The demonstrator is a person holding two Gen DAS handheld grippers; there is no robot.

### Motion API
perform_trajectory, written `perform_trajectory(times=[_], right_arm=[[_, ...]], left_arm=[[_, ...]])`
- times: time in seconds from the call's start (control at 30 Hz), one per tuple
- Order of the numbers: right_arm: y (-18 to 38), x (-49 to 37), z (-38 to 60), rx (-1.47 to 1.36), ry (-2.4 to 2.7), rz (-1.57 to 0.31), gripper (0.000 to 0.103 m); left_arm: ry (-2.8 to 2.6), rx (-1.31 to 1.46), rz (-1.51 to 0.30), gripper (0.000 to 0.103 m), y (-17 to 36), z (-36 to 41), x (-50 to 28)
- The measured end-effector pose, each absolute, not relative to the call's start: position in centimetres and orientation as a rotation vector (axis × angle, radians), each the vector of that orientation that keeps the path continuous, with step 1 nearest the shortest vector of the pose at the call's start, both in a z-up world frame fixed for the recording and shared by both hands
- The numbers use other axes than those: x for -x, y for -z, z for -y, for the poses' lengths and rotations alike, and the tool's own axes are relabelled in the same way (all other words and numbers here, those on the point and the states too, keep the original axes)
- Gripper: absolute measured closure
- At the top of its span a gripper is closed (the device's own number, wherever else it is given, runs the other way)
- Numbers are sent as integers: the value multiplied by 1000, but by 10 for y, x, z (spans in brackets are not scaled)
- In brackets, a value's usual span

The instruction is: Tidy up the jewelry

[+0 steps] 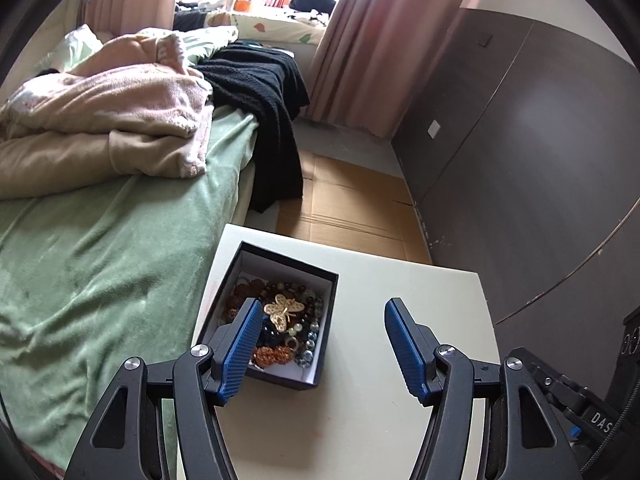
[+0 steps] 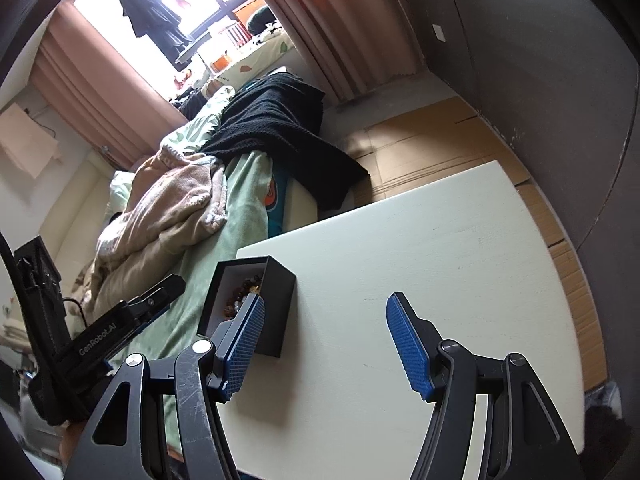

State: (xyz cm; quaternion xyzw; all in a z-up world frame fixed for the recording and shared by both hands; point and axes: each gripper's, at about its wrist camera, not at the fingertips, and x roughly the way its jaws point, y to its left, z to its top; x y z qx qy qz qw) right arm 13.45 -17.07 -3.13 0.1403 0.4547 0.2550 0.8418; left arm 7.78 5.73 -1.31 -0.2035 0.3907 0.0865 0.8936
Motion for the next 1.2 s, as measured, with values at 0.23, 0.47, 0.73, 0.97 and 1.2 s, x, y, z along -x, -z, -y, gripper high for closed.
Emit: perform_trajectory(times=[0.23, 0.47, 0.73, 0.97, 1.2], right_arm=[[24, -121, 191, -292, -513, -928, 23], [18, -106, 199, -244, -518, -902, 2], [13, -92, 203, -183, -508, -876, 0], [8, -87, 207, -171, -496, -848, 0], [9, -86, 206, -166, -491, -848, 0]], left_arm=[[-194, 390, -782, 16, 7, -35, -64], [-194, 341, -765, 8, 9, -17, -45], [-182, 257, -753, 1, 6, -2, -27], [-191, 206, -697, 1, -3, 1, -18], [-175, 216, -691, 1, -5, -4, -17]])
